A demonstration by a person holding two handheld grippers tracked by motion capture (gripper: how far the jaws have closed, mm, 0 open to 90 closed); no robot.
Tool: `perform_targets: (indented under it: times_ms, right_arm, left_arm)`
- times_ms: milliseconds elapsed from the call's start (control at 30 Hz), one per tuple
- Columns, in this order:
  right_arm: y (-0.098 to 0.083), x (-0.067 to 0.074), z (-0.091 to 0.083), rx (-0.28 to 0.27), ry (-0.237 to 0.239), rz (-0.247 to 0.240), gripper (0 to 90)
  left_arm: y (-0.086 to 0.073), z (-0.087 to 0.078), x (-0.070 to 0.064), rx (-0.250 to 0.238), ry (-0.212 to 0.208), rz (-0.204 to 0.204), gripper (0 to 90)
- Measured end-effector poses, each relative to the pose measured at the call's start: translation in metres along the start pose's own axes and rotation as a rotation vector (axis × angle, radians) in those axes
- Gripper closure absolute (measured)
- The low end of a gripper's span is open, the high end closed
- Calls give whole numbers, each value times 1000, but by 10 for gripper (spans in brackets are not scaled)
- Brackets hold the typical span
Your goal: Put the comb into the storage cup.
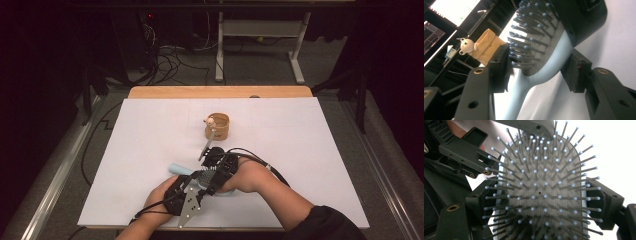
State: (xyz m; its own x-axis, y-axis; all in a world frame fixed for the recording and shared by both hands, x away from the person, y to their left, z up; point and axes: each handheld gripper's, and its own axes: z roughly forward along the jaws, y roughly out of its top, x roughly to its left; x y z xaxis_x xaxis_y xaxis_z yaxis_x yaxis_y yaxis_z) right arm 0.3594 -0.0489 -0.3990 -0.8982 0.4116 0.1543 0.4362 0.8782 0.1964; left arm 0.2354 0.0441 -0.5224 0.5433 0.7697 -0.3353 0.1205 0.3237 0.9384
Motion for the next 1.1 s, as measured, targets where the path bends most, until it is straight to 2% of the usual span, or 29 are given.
perform_targets:
  times_ms: [100,200,233,267,333,533,600,667,967,1100]
  right_arm:
    - [0,-1,-1,-1,10,7,204]
    - [0,-2,-2,-9,15,8,203]
    - [0,-2,-2,-8,15,12,202]
    - [0,-2,-2,-8,15,12,202]
    - [0,-1,-3,-12,13,5,201]
    - [0,-1,-5,-21,10,-4,196]
    - [0,-1,-6,-28,9,-9,191]
    - [0,-1,-6,-25,8,-12,189]
    - [2,0,-5,-12,-4,-19,152]
    - [3,0,-7,-19,-13,-18,100]
  left_arm:
    - [1,0,0,-3,-4,-9,480]
    - [1,0,0,-1,-9,13,497]
    - [0,-1,-1,-1,-1,2,507]
    - [0,-1,0,-4,-10,23,507]
    - [0,-1,0,-9,-15,39,521]
    - [0,-1,-1,-17,-11,38,542]
    - [1,-1,-2,-21,-3,16,545]
    - [1,-1,-2,-22,-6,27,547]
    - [2,0,0,-32,-14,58,556]
    - [-1,-1,-1,-28,-13,62,556]
